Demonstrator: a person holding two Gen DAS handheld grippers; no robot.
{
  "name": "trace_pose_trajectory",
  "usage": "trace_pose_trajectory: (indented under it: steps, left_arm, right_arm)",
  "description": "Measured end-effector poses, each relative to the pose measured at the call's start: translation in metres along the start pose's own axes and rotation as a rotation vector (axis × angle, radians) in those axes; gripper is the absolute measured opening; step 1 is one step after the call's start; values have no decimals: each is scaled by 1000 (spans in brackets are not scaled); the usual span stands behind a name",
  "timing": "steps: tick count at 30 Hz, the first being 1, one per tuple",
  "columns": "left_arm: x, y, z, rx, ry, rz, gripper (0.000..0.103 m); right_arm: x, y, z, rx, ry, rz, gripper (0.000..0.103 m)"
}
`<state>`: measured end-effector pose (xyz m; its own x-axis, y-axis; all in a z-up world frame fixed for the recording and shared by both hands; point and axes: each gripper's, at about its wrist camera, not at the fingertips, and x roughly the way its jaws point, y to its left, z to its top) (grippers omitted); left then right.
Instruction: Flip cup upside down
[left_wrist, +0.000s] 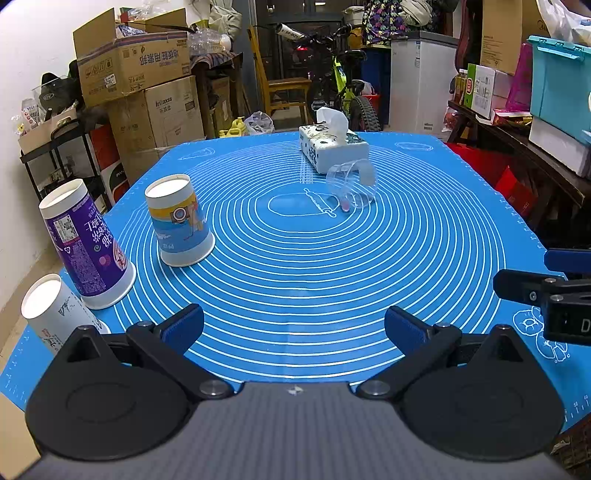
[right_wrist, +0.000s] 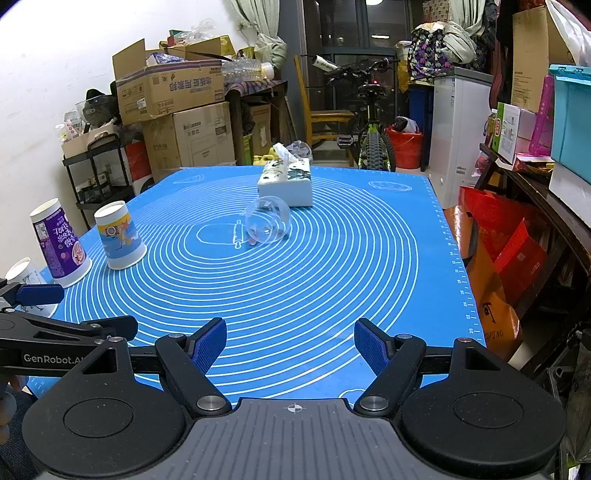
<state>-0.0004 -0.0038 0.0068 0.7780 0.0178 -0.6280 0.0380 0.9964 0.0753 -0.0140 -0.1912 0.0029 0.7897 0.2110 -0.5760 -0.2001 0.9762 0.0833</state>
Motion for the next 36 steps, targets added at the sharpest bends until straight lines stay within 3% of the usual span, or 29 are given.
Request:
trace_pose_trajectory:
  steps: [36]
  left_arm:
    - [7,-5,5,15,-2,-2,102]
  right_arm:
    - [3,2,4,5,-6,2,80]
